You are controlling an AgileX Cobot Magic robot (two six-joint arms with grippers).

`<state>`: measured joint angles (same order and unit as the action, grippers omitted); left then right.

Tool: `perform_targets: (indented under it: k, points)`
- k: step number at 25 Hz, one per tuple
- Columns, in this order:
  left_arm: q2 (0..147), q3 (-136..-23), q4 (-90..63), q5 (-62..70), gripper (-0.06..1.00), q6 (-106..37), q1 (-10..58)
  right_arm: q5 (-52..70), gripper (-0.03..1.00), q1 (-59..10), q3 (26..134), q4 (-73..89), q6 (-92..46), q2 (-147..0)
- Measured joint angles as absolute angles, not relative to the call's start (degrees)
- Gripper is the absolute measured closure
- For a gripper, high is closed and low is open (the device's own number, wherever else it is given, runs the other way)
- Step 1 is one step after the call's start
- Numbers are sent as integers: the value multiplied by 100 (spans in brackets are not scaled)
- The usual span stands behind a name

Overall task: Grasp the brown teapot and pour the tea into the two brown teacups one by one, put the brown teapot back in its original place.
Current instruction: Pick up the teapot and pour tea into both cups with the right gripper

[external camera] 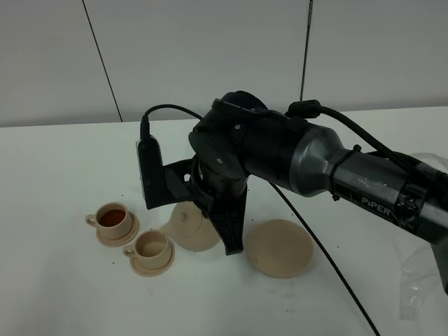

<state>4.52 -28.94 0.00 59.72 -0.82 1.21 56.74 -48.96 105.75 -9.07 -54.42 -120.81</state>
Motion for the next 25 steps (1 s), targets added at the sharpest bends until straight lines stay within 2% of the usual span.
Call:
perform_targets:
  k: [25]
  points:
    - [452,-2894,0,5972,71,-87,121,5397,87,-5120,10707,-1429,-5598,-12097]
